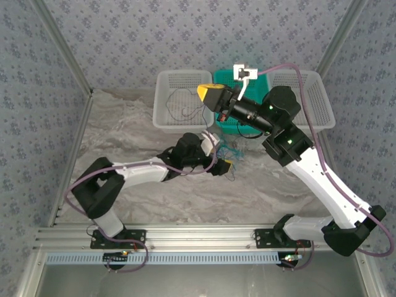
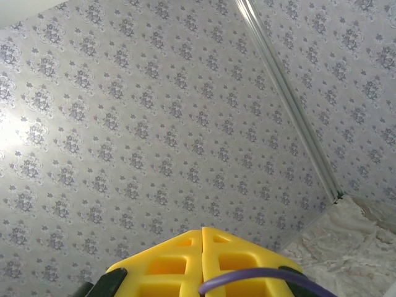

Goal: Untangle the cables

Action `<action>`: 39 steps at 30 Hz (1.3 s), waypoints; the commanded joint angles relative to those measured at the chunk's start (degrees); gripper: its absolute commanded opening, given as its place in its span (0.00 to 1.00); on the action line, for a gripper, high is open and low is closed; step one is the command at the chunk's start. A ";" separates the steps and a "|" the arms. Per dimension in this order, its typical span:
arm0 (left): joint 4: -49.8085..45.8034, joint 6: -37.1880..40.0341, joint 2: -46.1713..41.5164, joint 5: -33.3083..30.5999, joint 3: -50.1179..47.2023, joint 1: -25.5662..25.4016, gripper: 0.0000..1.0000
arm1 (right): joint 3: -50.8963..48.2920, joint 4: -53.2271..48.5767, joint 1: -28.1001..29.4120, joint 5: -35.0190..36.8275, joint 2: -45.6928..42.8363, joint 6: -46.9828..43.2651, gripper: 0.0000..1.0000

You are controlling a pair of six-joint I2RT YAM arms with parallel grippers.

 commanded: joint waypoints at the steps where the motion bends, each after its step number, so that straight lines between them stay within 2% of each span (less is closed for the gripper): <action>1: 10.16 -2.61 3.23 -3.83 2.60 -0.28 0.92 | 2.04 1.09 0.42 -0.99 -1.58 1.25 0.00; 5: 9.83 -5.54 4.44 -10.70 1.74 -0.32 0.44 | 2.04 -0.14 0.23 0.59 -3.00 0.64 0.00; 8: 2.89 -6.74 2.99 -18.35 1.19 -0.31 0.11 | 2.53 -2.69 -1.16 3.26 -4.87 -0.12 0.00; 9: -0.98 -7.11 2.47 -21.55 1.28 -0.30 0.02 | 2.85 -3.56 -2.19 4.33 -5.66 -0.12 0.00; 10: -4.64 -7.49 2.03 -24.68 1.00 -0.34 0.00 | 3.28 -4.28 -3.57 5.25 -6.54 0.09 0.00; 13: -9.10 -9.79 -0.31 -30.64 -3.63 -0.26 0.00 | 5.50 -7.00 -8.23 7.27 -8.52 -0.13 0.00; 17: -14.07 -15.74 -3.97 -34.59 -10.83 0.69 0.00 | 10.20 -10.85 -15.13 10.08 -8.75 -0.77 0.00; 23: -20.67 -23.50 -5.94 -37.63 -18.83 3.24 0.00 | 22.71 -12.81 -26.21 9.18 -0.59 1.23 0.00; 25: -22.87 -25.54 -5.96 -37.94 -20.25 4.60 0.10 | 27.35 -12.76 -28.38 7.78 3.14 3.56 0.00; 27: -24.85 -27.10 -6.44 -38.17 -21.26 5.75 0.21 | 32.94 -13.45 -29.48 5.78 7.59 5.02 0.00; 31: -25.02 -29.16 -8.89 -38.30 -24.60 7.10 0.35 | 44.35 -15.69 -29.82 0.80 16.14 8.76 0.00; 34: -22.32 -29.22 -11.45 -36.63 -27.26 7.76 0.39 | 49.51 -15.61 -28.64 -3.47 21.08 11.93 0.00; 39: -20.33 -26.43 -18.60 -33.81 -29.21 7.85 0.44 | 54.84 -16.25 -25.10 -7.99 27.25 10.38 0.00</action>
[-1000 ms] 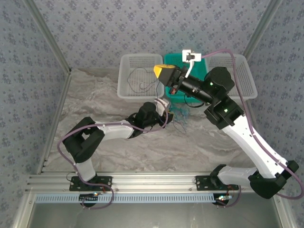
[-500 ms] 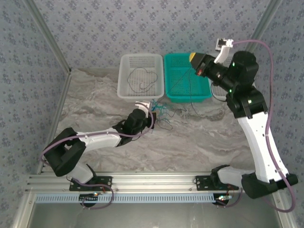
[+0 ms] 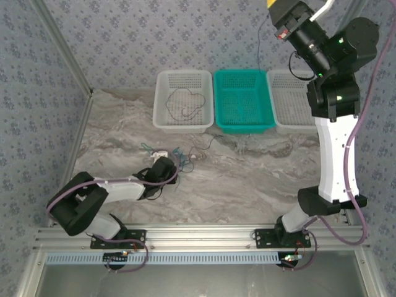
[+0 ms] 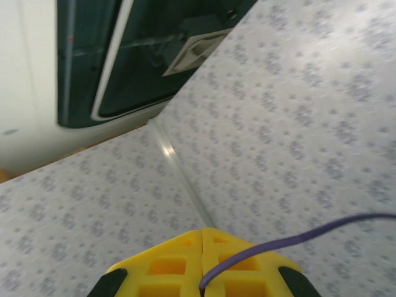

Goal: Untangle the cables

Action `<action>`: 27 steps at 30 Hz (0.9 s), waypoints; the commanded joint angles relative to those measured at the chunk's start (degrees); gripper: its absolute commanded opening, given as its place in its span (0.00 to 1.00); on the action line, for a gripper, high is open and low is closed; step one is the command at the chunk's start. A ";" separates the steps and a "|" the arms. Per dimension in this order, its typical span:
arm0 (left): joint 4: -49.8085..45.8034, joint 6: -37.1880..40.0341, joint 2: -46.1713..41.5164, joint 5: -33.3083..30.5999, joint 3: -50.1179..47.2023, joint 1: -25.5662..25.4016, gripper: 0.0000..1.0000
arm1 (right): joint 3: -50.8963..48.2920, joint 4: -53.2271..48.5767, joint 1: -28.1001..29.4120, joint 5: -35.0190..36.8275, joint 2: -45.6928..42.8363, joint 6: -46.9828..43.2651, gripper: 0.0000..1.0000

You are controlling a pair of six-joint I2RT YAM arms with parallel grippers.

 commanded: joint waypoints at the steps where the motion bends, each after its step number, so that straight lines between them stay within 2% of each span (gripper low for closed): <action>1: -5.98 1.59 -5.82 2.36 -1.81 0.45 0.46 | 3.48 -0.72 1.61 -5.67 6.16 0.07 0.00; 3: -6.76 3.07 -11.65 3.54 -2.33 0.45 0.54 | 6.39 -0.83 1.89 -6.46 8.65 -1.67 0.00; 8: -13.73 6.24 -30.23 4.97 -1.80 0.45 0.86 | 13.59 -0.92 1.80 -6.30 15.12 -0.73 0.00; 10: -18.23 7.28 -37.95 5.13 -0.56 0.46 0.92 | 15.48 0.92 1.89 -6.20 17.59 1.38 0.00; 13: -25.36 8.25 -47.30 5.21 2.44 0.45 0.97 | 16.74 5.16 2.30 -5.93 20.99 5.78 0.00; 17: -31.00 8.44 -55.03 5.48 6.60 0.47 0.99 | 17.83 9.33 3.95 -5.21 25.66 11.28 0.00; 23: -35.54 7.88 -56.89 2.54 10.97 0.44 0.99 | 17.68 8.45 10.53 -2.65 33.43 11.65 0.00; 27: -35.58 6.91 -56.50 1.96 9.96 0.51 1.00 | 15.31 8.59 13.81 -5.29 41.36 11.42 0.00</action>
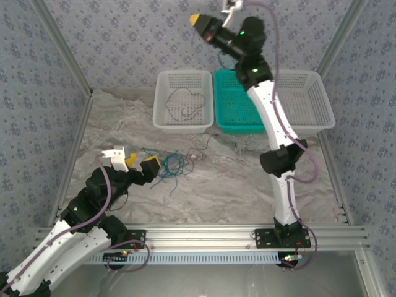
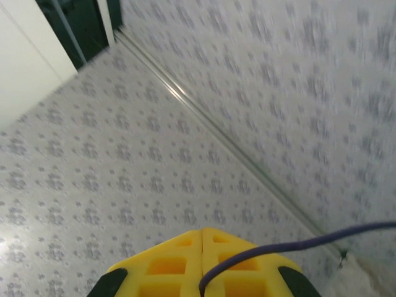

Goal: Untangle the cables

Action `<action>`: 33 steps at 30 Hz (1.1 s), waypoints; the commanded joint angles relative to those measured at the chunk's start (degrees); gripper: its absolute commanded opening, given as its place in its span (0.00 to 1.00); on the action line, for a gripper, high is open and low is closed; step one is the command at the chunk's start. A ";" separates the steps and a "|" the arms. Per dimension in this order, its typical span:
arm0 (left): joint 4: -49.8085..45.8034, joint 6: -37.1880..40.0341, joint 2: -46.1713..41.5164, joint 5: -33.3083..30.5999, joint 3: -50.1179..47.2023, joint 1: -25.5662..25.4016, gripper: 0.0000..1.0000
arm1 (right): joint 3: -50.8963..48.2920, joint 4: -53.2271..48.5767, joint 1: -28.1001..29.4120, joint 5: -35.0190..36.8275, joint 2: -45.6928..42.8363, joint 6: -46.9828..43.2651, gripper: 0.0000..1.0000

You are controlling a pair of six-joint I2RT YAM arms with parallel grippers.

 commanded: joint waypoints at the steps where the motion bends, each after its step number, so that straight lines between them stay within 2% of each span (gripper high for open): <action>1: -2.50 -0.69 0.45 -1.40 -0.46 0.16 1.00 | -1.89 0.32 2.11 -2.60 7.45 0.20 0.00; 6: -2.08 -2.41 0.56 -0.27 -2.54 0.14 0.99 | -7.57 -5.09 2.39 -3.89 13.00 -4.61 0.00; 10: -2.10 -2.96 0.82 -0.26 -3.47 0.16 0.99 | -10.26 -12.29 2.54 -1.18 13.00 -10.69 0.00; 14: -1.21 -3.23 1.91 -0.47 -3.59 0.21 0.99 | -10.59 -18.62 2.21 2.48 13.15 -12.41 0.02; 15: -0.89 -3.31 2.35 -0.49 -3.58 0.15 0.99 | -11.48 -20.22 2.13 3.78 13.42 -13.21 0.06; 16: -0.47 -3.33 2.85 -0.41 -3.58 0.15 0.99 | -12.00 -22.22 2.13 5.26 13.94 -13.71 0.17; 18: 0.00 -3.35 3.79 0.04 -3.50 0.19 0.99 | -11.07 -26.68 1.94 6.99 15.19 -14.71 0.47; 19: 0.08 -3.40 4.17 0.20 -3.41 0.19 0.99 | -9.78 -29.71 1.77 7.91 15.58 -14.75 0.57; 21: -0.30 -3.58 4.73 0.38 -3.21 0.14 0.99 | -7.27 -34.79 1.46 8.85 14.98 -13.67 0.66; 25: -0.52 -3.67 5.43 -0.12 -2.82 0.14 1.00 | -6.42 -39.00 1.21 10.88 8.95 -10.04 0.71; 29: 0.79 -3.41 7.11 -0.27 -2.22 0.21 1.00 | -10.97 -41.24 2.13 13.04 0.98 -12.42 0.71; 31: 1.37 -3.17 8.23 -0.01 -1.84 0.15 0.99 | -17.30 -41.59 2.60 13.15 -5.18 -17.13 0.70; 33: 1.61 -2.72 9.15 0.85 -1.42 0.14 0.99 | -29.52 -38.14 3.68 17.36 -13.60 -21.89 0.70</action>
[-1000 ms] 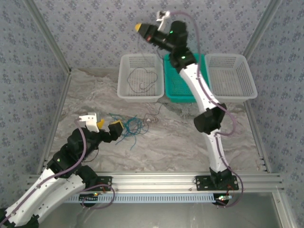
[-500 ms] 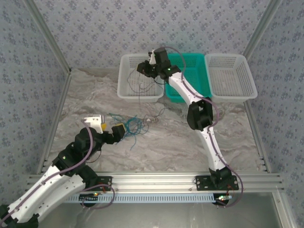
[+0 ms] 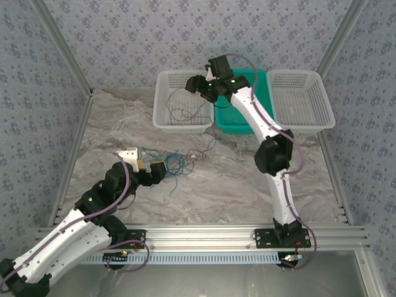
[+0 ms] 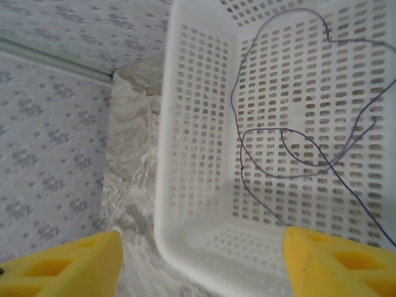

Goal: Untangle the cables

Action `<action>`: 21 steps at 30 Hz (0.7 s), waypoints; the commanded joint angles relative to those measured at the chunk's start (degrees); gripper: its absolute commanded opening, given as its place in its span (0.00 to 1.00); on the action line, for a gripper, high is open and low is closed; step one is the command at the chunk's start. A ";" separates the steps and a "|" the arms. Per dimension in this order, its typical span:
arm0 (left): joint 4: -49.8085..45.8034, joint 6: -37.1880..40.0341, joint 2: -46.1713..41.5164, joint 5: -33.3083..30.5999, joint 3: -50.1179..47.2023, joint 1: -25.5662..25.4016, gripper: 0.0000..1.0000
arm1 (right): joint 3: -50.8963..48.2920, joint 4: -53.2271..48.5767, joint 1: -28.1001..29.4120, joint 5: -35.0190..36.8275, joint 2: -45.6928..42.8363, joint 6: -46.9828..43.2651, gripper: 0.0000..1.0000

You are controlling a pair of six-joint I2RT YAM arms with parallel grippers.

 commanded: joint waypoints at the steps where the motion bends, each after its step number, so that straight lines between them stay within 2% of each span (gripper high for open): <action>1: 2.58 0.84 1.18 1.92 2.26 0.20 0.99 | -18.02 4.27 2.26 8.17 -16.81 -8.58 0.70; 3: 4.67 2.65 1.48 4.66 1.94 0.17 1.00 | -36.85 16.84 3.34 13.38 -27.63 -11.45 0.71; 5: 9.48 5.82 1.71 10.76 0.87 0.18 0.99 | -54.44 29.62 4.07 16.39 -36.91 -15.10 0.73; 8: 14.68 9.25 1.98 18.21 0.25 0.05 0.99 | -70.65 40.63 4.71 19.02 -42.99 -17.97 0.73; 12: 16.56 11.16 2.16 18.90 0.66 -0.08 0.99 | -75.81 42.95 3.96 20.05 -38.63 -16.66 0.72; 18: 15.11 10.60 3.35 17.71 2.53 -0.09 0.99 | -75.58 49.33 3.51 21.20 -26.66 -9.83 0.54; 21: 14.25 9.82 2.64 17.16 1.95 -0.16 0.99 | -75.82 53.39 4.22 22.68 -22.92 -7.58 0.51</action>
